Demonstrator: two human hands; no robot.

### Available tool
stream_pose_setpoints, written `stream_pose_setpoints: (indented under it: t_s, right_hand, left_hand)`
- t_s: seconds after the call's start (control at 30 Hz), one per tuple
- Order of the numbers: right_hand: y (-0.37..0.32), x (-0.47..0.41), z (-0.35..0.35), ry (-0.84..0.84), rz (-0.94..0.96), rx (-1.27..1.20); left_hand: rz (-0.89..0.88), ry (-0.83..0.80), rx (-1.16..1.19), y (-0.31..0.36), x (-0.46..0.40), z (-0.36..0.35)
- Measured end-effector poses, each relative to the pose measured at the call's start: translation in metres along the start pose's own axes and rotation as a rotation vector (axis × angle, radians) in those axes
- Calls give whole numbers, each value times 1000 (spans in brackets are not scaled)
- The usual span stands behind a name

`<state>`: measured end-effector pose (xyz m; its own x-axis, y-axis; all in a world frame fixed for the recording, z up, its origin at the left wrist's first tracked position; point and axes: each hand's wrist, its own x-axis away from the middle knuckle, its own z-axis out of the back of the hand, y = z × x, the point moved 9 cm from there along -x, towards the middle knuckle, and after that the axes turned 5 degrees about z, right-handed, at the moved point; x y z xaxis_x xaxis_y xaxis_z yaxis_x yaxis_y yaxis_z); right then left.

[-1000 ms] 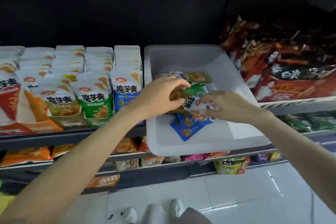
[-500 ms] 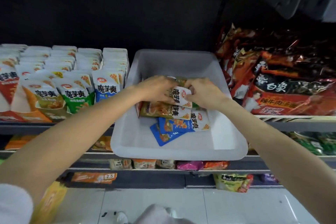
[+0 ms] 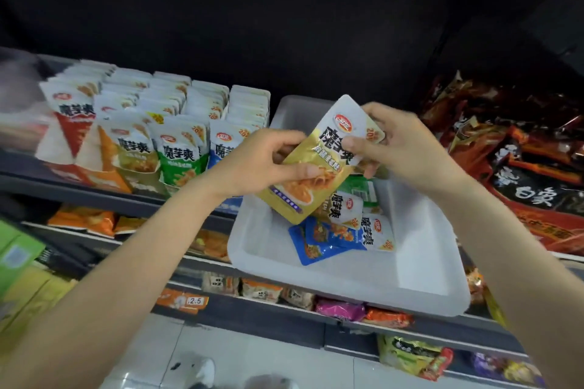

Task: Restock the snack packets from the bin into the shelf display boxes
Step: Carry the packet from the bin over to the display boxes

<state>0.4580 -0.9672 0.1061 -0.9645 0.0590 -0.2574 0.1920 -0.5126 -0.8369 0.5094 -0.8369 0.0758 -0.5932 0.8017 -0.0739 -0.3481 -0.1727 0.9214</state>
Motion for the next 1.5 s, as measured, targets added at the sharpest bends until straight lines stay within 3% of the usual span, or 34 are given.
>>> stream_pose_setpoints:
  t_s: [0.13,0.3,0.4,0.53,0.67,0.83,1.03,1.27,1.33,1.43,1.5]
  right_hand:
    - [-39,-24,-30,-54,106,35]
    - [-72,-68,-72,26,216,72]
    - [-84,-96,-100,80,254,62]
    - [-97,-123,-154,89,293,167]
    - [-112,-129,-204,77,473,551]
    - [-115,-131,-248,-65,561,815]
    - [-97,-147,-291,-311,415,1067]
    - [-83,-144,-306,-327,419,1194]
    - [-91,-139,-293,-264,473,1113]
    - [-127,-112,-228,82,686,814]
    - [-127,-85,-171,235,679,726]
  left_hand:
    - [-48,153,2,-2,33,42]
    - [-104,630,-111,-35,89,137]
    - [-16,857,-305,-81,129,191]
    - [38,789,-683,-126,148,214]
    - [12,614,-924,-149,143,207]
    - [-45,652,-966,-146,143,208]
    - [-109,690,-947,-142,138,209]
    - [-132,705,-934,-140,136,206]
    - [-171,757,-902,-127,141,203]
    - [-382,829,-830,-82,150,187]
    - [-564,796,-768,-46,148,165]
